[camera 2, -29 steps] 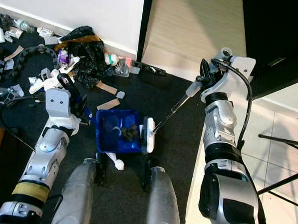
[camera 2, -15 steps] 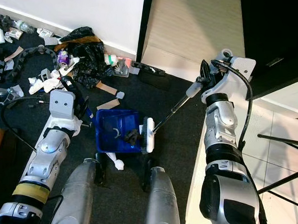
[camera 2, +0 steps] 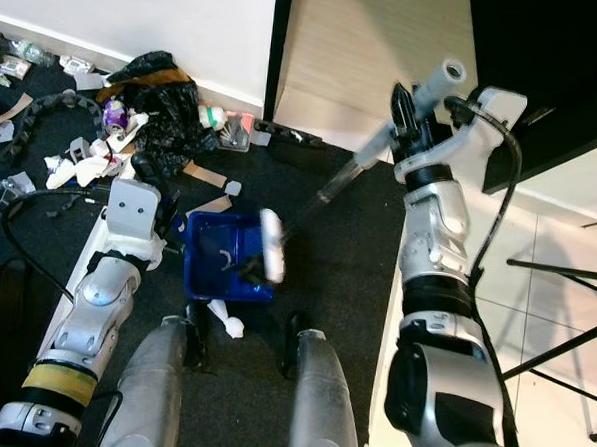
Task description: Sweep floor
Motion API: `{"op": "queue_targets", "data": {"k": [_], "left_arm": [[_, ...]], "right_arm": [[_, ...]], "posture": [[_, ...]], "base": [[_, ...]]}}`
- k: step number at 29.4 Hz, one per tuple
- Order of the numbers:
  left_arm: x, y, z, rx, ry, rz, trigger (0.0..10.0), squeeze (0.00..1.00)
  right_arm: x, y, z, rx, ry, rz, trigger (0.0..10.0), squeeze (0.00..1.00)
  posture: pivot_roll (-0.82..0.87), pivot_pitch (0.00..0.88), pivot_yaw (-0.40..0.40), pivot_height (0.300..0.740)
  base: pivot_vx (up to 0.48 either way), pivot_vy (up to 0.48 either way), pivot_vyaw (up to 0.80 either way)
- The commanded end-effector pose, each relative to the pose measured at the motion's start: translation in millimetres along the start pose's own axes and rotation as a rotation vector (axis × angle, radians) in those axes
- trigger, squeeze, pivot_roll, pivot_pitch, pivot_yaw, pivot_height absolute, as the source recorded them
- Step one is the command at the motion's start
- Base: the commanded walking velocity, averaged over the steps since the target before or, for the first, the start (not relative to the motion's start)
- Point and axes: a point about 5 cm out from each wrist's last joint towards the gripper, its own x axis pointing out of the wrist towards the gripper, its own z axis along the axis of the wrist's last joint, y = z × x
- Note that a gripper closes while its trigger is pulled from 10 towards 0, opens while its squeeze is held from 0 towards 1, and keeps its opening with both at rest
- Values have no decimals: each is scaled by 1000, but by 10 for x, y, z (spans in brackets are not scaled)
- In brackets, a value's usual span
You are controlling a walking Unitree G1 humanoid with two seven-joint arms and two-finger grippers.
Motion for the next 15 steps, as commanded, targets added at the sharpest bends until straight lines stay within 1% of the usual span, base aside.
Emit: {"op": "queue_targets", "data": {"k": [1, 6, 7, 8, 9, 11, 15], "left_arm": [[-37, -110, -98, -4, 29, -31, 10000, 0], [-27, -125, -110, -7, 31, -30, 10000, 0], [-35, -113, -140, -10, 37, -24, 10000, 0], [-38, -108, -150, -10, 40, -22, 10000, 0], [-34, -86, -162, -15, 44, -10, 10000, 0], [-26, -66, -169, -25, 46, 3, 10000, 0], [-3, -37, -155, -16, 40, 22, 10000, 0]], "right_arm": [[-15, -45, 42, 24, -25, -12, 10000, 0], [-15, -79, 61, 14, -14, -6, 10000, 0], [-42, -144, 115, -10, -9, -6, 10000, 0], [-53, -164, 136, -18, -9, -6, 10000, 0], [-62, -215, 203, -30, -19, -11, 10000, 0], [-63, -251, 253, -41, -27, -15, 10000, 0], [-65, -308, 321, -61, -35, -20, 10000, 0]], "posture": [[79, 383, -123, 740], [75, 375, -129, 740], [68, 360, -132, 740], [68, 360, -132, 740], [66, 353, -134, 740], [62, 350, -136, 740], [53, 341, -144, 740]], "base": [[0, 0, 0], [0, 0, 0], [0, 0, 0], [0, 0, 0], [0, 0, 0], [0, 0, 0], [0, 0, 0]]}}
